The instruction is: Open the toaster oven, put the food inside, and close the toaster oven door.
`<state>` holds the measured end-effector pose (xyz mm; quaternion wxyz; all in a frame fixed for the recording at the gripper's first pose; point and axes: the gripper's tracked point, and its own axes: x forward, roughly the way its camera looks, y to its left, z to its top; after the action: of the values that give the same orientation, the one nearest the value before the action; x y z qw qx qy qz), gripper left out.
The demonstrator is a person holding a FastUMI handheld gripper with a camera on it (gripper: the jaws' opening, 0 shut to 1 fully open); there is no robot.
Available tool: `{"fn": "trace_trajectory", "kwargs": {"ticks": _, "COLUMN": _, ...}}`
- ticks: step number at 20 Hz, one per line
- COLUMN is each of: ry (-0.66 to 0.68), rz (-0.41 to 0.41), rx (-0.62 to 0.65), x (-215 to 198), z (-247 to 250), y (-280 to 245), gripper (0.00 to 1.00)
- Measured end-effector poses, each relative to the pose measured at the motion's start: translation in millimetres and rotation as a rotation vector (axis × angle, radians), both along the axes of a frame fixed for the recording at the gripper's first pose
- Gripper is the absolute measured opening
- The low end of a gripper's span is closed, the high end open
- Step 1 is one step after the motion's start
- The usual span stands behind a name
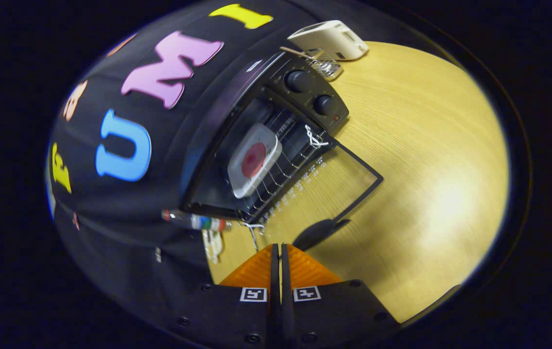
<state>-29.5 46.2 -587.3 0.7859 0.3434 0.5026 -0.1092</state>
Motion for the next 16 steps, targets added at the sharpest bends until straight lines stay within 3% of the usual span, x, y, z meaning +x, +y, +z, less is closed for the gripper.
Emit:
{"fn": "trace_trajectory", "kwargs": {"ticks": 4, "ry": 0.045, "rz": 0.320, "rx": -0.262, "x": -38.2, "z": -47.4, "y": -0.1, "gripper": 0.05}}
{"fn": "trace_trajectory", "kwargs": {"ticks": 8, "ry": 0.015, "rz": 0.498, "rx": -0.450, "x": -31.8, "z": -78.0, "y": -0.3, "gripper": 0.06}}
{"fn": "trace_trajectory", "kwargs": {"ticks": 11, "ry": -0.010, "rz": 0.525, "rx": -0.502, "x": -13.3, "z": -89.4, "y": 3.5, "gripper": 0.06}}
{"fn": "trace_trajectory", "kwargs": {"ticks": 14, "ry": 0.013, "rz": 0.466, "rx": -0.489, "x": -1.8, "z": -94.9, "y": 2.5, "gripper": 0.06}}
{"fn": "trace_trajectory", "kwargs": {"ticks": 15, "ry": 0.009, "rz": 0.459, "rx": -0.486, "x": -0.1, "z": -94.6, "y": 1.9, "gripper": 0.11}}
{"fn": "trace_trajectory", "kwargs": {"ticks": 16, "ry": 0.006, "rz": 0.460, "rx": -0.501, "x": -1.5, "z": -96.2, "y": -0.8, "gripper": 0.40}}
